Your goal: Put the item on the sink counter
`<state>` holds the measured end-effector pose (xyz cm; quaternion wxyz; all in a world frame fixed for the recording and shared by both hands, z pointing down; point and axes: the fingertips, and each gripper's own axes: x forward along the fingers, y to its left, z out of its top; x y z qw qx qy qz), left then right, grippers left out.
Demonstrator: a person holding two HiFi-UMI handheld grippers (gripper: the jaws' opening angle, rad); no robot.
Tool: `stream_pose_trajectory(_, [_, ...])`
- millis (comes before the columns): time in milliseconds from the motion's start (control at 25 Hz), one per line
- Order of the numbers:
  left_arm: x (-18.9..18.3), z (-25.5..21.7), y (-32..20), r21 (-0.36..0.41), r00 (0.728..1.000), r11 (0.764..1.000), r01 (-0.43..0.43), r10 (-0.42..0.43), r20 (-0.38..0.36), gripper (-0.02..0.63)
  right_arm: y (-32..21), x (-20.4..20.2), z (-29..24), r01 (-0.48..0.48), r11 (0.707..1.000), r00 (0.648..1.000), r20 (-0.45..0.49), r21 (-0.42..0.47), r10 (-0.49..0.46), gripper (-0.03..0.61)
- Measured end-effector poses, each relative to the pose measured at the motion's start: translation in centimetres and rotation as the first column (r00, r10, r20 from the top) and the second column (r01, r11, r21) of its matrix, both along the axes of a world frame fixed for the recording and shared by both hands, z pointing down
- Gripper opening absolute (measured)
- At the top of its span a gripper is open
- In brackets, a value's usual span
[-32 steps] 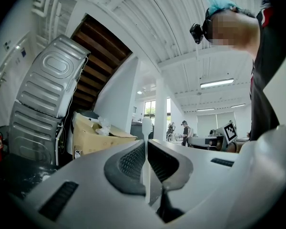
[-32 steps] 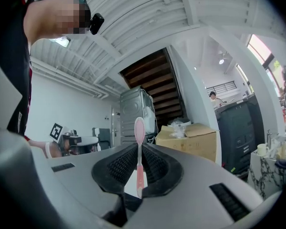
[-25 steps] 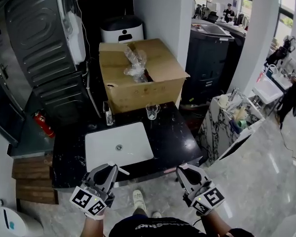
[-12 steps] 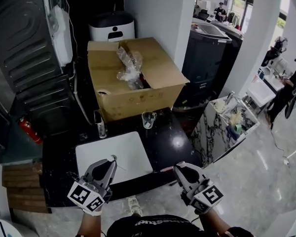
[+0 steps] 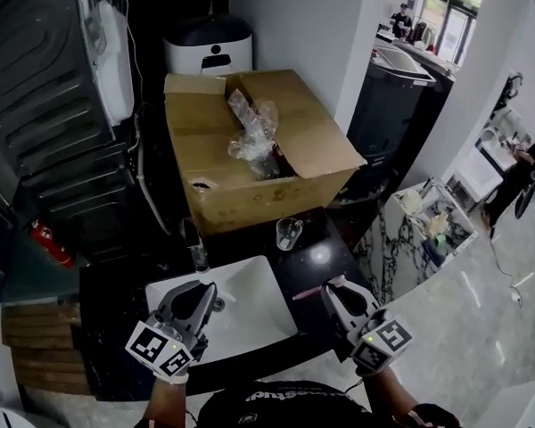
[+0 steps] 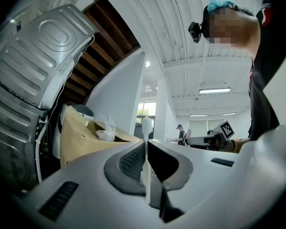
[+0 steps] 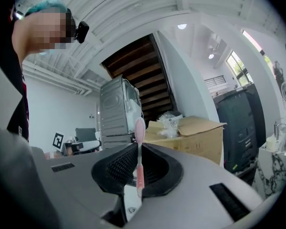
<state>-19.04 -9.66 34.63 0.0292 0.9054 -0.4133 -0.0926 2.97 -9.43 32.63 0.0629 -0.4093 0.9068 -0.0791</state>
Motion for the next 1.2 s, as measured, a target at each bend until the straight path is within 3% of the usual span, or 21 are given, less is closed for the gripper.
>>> stream_pose_trajectory(120, [-0.4,0.4,-1.5,-0.005,1.0,1.0,-0.01,0.01,-0.006,0.026,-1.4,-0.4,-0.1,-0.013,1.0,1.0,0.007,0.005,0.013,0.057])
stream_pose_trajectory(280, [0.2,0.9,-2.4,-0.026,1.0,1.0,-0.005,0.004,-0.025,0.026,-2.7,0.3,0.4,-0.025,0.999,0.998,-0.053,0.024,0.026,0.057])
stream_pose_trajectory(440, [1.4,0.6,-2.9,-0.023,1.0,1.0,0.001,-0.001,0.011,0.026,-5.4,1.5,1.0,-0.033,0.997,0.991,-0.125,0.064,0.041,0.057])
stream_pose_trajectory(640, [2.1,0.5,-3.5,-0.037,0.998,0.998,0.059,-0.058,0.031,0.026,-9.7,1.0,1.2,0.017,0.992,0.993,-0.119,0.125,-0.002,0.057])
stream_pose_trajectory(840, [2.9,0.9,-4.0,-0.049,0.992,0.993,0.103,-0.099,0.075,0.026,-14.8,1.9,4.8,-0.022,0.984,0.984,-0.17,0.178,0.053,0.057])
stream_pose_trajectory(1000, [3.0,1.2,-3.8,-0.07,0.984,0.987,0.144,-0.136,0.116,0.026,-18.8,2.7,8.6,-0.075,0.984,0.983,-0.153,0.162,0.1,0.057])
stream_pose_trajectory(1200, [2.0,2.5,-3.8,-0.112,0.969,0.97,0.215,-0.198,0.145,0.026,-22.8,1.9,13.0,-0.067,0.991,0.98,-0.177,0.114,0.087,0.057])
